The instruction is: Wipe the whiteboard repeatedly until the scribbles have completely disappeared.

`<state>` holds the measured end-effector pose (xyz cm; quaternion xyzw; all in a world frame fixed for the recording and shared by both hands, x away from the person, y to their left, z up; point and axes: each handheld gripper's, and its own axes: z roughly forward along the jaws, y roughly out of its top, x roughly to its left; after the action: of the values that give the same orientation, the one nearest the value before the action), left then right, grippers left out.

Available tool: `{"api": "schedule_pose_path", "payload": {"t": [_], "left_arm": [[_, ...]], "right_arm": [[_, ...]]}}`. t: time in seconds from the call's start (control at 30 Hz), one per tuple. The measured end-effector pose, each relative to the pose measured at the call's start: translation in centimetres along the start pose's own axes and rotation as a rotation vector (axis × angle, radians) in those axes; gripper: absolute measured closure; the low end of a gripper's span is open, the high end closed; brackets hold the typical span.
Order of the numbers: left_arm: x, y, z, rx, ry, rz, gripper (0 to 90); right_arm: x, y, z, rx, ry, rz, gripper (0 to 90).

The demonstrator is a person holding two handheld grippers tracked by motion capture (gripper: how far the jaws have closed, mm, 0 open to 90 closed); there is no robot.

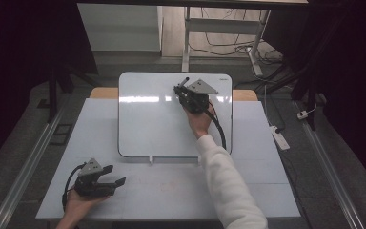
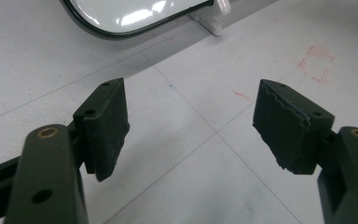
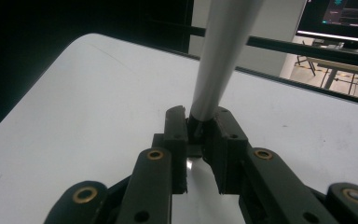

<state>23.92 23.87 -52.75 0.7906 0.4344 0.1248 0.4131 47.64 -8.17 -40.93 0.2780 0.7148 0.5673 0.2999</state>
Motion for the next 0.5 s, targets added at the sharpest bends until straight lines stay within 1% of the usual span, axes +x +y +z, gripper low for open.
{"api": "schedule_pose_path", "payload": {"t": [0.03, 0.1, 0.13, 0.2, 0.27, 0.3, 0.43, 0.5], "left_arm": [[0.0, 0.0, 0.0, -0.002, 0.002, -0.002, 27.4], [0.1, -0.1, -0.1, -0.005, 0.004, -0.007, 27.4], [0.1, -0.1, -0.1, -0.005, 0.003, -0.007, 27.4], [0.1, 0.0, -0.1, -0.002, 0.0, -0.007, 27.4], [0.1, 0.0, 0.0, -0.003, 0.001, -0.003, 27.4], [0.1, 0.0, 0.0, -0.003, 0.001, -0.003, 27.4], [-0.1, 0.1, 0.0, -0.007, 0.004, 0.002, 27.4], [-0.2, 0.2, -0.1, -0.013, 0.007, 0.004, 27.4]], "right_arm": [[-0.4, 0.1, -0.2, 0.0, 0.001, 0.018, 77.1], [-1.4, 0.2, -0.9, 0.005, -0.048, 0.038, 77.1], [-1.8, 0.1, -1.4, 0.006, -0.058, 0.05, 77.1], [-2.5, 0.1, -2.6, 0.008, -0.074, 0.053, 77.1], [-2.9, -0.2, -4.1, -0.012, -0.053, 0.074, 77.1], [-2.9, -0.3, -4.9, -0.015, -0.041, 0.077, 77.1], [-2.4, -1.1, -8.0, 0.0, 0.017, 0.062, 77.1], [-2.1, -1.7, -9.5, 0.013, 0.034, 0.056, 77.1]]}}
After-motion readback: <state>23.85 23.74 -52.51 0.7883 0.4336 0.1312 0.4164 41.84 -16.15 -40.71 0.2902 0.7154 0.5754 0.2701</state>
